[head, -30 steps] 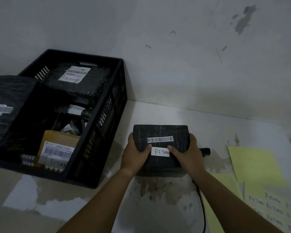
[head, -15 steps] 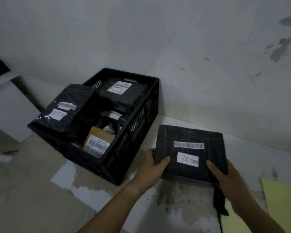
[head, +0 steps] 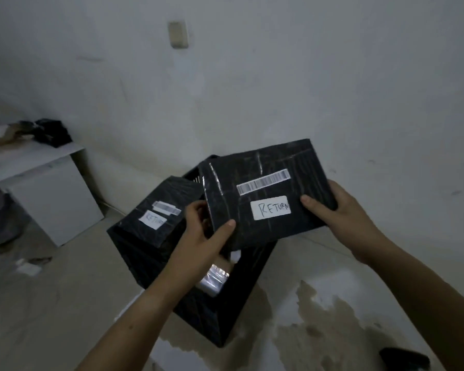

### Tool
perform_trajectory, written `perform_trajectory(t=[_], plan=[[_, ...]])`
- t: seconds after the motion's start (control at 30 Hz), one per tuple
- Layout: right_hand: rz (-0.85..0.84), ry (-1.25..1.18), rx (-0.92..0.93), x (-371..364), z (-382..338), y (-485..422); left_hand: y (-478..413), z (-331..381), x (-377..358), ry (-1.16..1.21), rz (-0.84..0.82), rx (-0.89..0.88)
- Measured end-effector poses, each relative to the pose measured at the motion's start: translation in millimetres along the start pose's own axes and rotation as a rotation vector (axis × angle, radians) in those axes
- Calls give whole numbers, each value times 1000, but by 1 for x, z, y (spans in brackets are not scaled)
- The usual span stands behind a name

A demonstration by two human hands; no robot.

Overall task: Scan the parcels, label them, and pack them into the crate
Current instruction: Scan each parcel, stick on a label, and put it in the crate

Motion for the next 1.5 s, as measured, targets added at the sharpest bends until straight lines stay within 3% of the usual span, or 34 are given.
perform_trajectory(t=[0.17, 0.33, 0.47, 0.63, 0.8, 0.93, 1.1, 1.3, 1.5], plan=[[-195, 173, -3, -38, -30, -67, -15, -25, 40, 28, 16, 143], [-260, 366, -43, -48, -44, -123, -27, -33, 44, -31, -63, 204], [-357, 415, -128, -38, -52, -147, -23, -30, 44, -212, -153, 187], [-412, 728, -70, -67, -38, -168, -21, -53, 68, -388, -102, 136], [-287, 772, 72, -104, -19, -174, -41, -76, 86, -210, -49, 147], [-204, 726, 186, -113, -27, -180, -38, -86, 88, -179, 90, 113], [-222, 753, 58, -125, 2, -191, -45, -95, 84, -123, 70, 142], [-175, 751, 33, -126, 9, -194, -46, -92, 85, -123, 40, 134], [38, 546, 94, -132, 15, -170, -44, -93, 91, -162, 41, 75]])
Point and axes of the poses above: each hand's wrist, its own y-axis away from the middle knuckle, its own x-axis out of the back of the hand, z = x × y, the point moved 1 cm from there along -y, towards the middle knuckle, and after that the axes turned 11 degrees about -x, right-handed, at the moved point
